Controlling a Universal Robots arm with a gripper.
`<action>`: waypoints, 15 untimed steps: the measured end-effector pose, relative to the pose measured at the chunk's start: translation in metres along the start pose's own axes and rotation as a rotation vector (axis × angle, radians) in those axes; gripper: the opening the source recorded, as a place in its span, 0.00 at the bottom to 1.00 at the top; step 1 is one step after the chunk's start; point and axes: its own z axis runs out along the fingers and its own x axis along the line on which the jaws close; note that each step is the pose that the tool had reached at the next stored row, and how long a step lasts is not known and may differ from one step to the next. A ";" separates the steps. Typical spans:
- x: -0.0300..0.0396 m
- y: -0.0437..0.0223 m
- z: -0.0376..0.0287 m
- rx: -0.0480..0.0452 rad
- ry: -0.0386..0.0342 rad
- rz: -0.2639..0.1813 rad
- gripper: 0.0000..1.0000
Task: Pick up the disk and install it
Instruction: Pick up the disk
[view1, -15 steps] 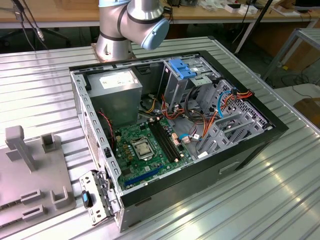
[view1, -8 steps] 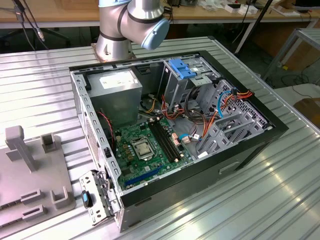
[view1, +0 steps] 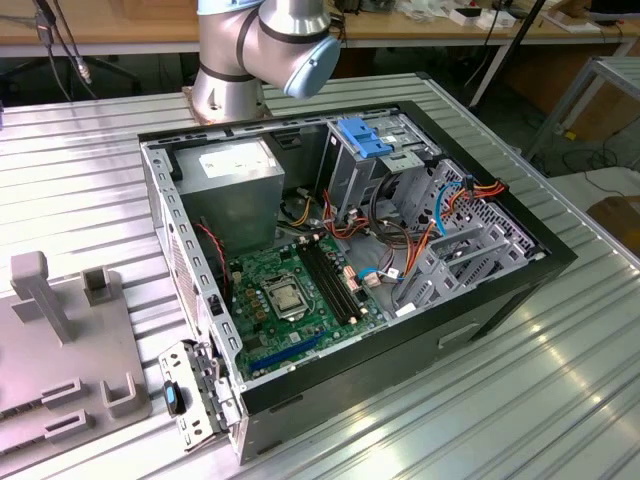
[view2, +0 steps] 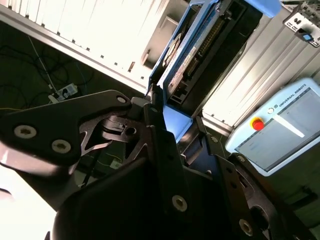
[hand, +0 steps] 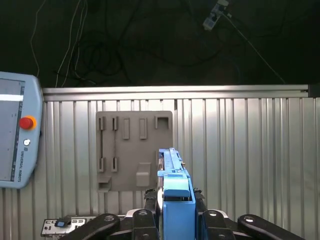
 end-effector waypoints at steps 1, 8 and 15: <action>-0.0001 -0.0072 0.0004 0.0000 0.0000 0.000 0.37; -0.0010 -0.0446 0.0022 -0.0001 0.0001 0.000 0.37; -0.0018 -0.0810 0.0044 0.0000 0.0000 0.000 0.37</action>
